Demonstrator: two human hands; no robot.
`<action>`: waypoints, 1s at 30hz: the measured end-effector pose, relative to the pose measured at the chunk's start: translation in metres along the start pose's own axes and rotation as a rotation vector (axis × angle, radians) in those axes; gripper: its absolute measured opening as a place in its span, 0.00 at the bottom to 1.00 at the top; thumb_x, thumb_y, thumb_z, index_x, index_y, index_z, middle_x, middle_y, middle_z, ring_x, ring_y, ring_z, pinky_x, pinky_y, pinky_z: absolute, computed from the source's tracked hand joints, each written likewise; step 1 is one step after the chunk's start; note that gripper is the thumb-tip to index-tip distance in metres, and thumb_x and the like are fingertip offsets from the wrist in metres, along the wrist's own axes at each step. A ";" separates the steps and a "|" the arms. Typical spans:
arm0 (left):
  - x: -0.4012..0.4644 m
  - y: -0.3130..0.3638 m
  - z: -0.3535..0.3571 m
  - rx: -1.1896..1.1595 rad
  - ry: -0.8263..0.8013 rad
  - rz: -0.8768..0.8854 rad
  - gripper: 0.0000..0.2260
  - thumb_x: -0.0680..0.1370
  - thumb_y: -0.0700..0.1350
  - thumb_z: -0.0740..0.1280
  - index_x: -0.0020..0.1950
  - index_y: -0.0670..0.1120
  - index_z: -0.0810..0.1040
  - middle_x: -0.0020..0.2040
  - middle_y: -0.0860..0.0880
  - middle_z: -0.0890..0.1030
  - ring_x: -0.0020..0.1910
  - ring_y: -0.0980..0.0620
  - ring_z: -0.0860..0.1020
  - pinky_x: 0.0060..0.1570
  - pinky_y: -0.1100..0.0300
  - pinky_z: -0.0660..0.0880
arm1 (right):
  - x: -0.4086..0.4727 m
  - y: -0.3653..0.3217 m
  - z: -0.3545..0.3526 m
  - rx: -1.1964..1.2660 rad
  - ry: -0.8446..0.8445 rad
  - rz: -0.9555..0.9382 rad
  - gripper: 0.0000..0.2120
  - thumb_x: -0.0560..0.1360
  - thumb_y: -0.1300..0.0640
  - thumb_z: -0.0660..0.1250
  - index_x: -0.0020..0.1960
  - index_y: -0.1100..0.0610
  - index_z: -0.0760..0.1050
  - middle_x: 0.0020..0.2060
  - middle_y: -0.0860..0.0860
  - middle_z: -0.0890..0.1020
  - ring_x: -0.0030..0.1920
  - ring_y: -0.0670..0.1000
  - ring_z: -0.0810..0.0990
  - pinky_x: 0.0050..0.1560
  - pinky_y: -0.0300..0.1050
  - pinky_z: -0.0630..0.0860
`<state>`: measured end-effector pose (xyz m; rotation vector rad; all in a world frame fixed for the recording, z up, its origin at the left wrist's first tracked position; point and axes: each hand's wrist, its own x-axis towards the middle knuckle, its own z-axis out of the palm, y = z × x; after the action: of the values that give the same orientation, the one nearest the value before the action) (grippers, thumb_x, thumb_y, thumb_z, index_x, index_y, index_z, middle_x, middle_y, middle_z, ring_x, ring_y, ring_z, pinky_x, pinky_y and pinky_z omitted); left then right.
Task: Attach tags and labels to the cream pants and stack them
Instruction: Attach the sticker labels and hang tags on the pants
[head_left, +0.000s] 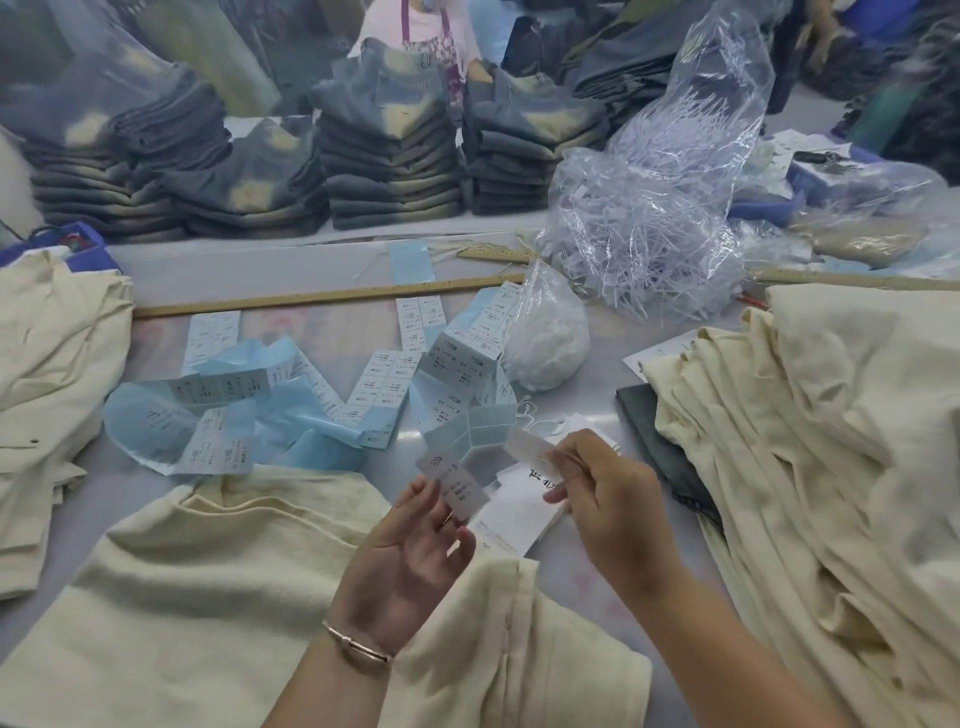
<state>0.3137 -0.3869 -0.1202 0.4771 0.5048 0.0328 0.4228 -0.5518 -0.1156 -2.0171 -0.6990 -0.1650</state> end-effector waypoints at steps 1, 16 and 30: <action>-0.004 0.003 -0.001 0.011 -0.031 -0.021 0.36 0.57 0.42 0.84 0.62 0.48 0.73 0.52 0.45 0.81 0.46 0.51 0.75 0.44 0.59 0.73 | -0.008 -0.010 -0.002 0.090 0.016 0.005 0.06 0.75 0.68 0.64 0.42 0.60 0.77 0.33 0.48 0.82 0.35 0.46 0.83 0.36 0.49 0.79; -0.092 0.063 -0.013 0.331 -0.377 -0.078 0.16 0.65 0.41 0.79 0.48 0.43 0.77 0.64 0.40 0.78 0.61 0.42 0.78 0.56 0.48 0.74 | -0.097 -0.108 0.000 0.238 0.191 0.013 0.08 0.69 0.68 0.75 0.44 0.56 0.85 0.48 0.45 0.85 0.50 0.45 0.84 0.51 0.42 0.80; -0.140 0.066 -0.017 0.850 -0.471 0.311 0.08 0.65 0.42 0.76 0.37 0.43 0.79 0.43 0.45 0.77 0.46 0.48 0.76 0.47 0.59 0.72 | -0.124 -0.162 0.038 0.705 0.242 0.291 0.14 0.65 0.64 0.75 0.48 0.51 0.83 0.37 0.59 0.84 0.35 0.54 0.84 0.37 0.44 0.80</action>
<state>0.1887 -0.3413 -0.0404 1.3551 -0.0524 0.0019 0.2271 -0.5100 -0.0618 -1.3657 -0.2468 0.0143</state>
